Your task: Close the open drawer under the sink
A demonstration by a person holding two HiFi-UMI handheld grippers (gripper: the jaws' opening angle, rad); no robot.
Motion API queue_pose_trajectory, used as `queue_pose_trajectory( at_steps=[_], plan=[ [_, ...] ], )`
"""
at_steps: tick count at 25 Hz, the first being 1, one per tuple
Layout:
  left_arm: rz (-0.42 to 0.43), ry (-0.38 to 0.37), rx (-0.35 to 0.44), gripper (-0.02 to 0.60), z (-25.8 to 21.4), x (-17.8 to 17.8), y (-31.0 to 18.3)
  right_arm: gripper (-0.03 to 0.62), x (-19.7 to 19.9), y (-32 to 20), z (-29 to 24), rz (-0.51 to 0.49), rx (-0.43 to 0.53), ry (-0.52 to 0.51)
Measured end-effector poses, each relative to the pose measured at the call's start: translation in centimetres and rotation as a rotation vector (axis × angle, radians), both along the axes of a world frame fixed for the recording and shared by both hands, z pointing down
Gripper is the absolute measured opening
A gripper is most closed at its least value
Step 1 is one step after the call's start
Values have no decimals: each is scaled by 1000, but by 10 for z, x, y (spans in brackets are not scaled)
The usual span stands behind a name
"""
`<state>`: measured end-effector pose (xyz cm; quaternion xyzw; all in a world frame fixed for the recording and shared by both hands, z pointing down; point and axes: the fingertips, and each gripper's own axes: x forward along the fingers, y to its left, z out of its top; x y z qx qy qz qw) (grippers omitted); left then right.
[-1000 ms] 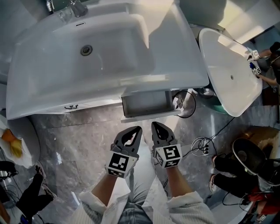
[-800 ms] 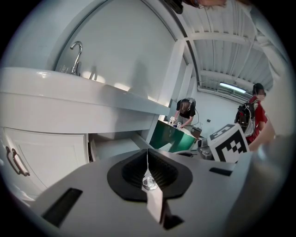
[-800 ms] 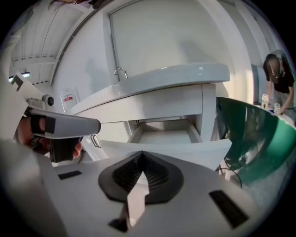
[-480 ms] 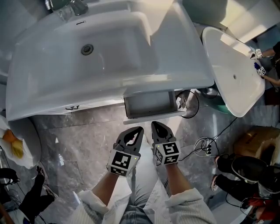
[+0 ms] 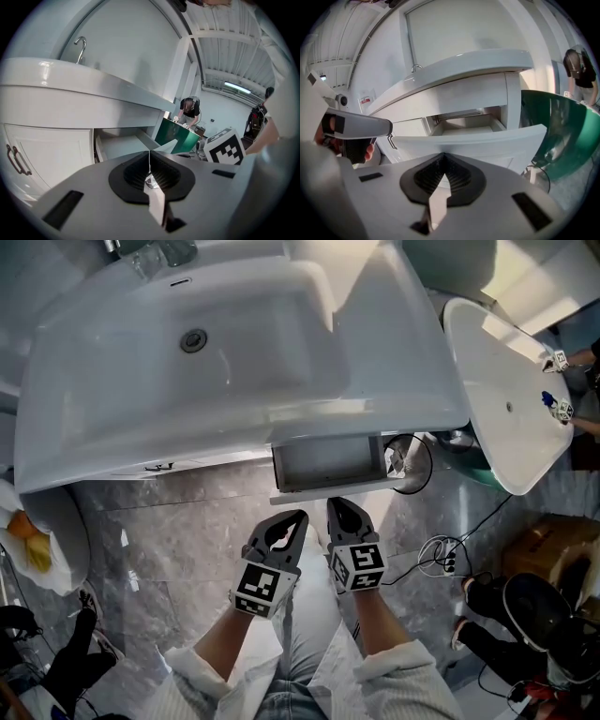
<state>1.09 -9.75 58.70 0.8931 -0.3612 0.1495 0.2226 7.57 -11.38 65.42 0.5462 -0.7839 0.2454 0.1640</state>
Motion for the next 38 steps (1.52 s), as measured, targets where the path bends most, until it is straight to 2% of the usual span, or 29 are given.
queue_pose_trajectory(
  at_steps=[13,28,38],
  plan=[
    [-9,-16,9,18,-3,-3,-9,9,0,-19,-3,1,33,14],
    [-33,0,-5,18,-2,-6,-18,9,-5,-32,-5,-20,48,26],
    [-65,12,-9,18,-2,-10,-28,9,-4,-48,-6,8,53,38]
  ],
)
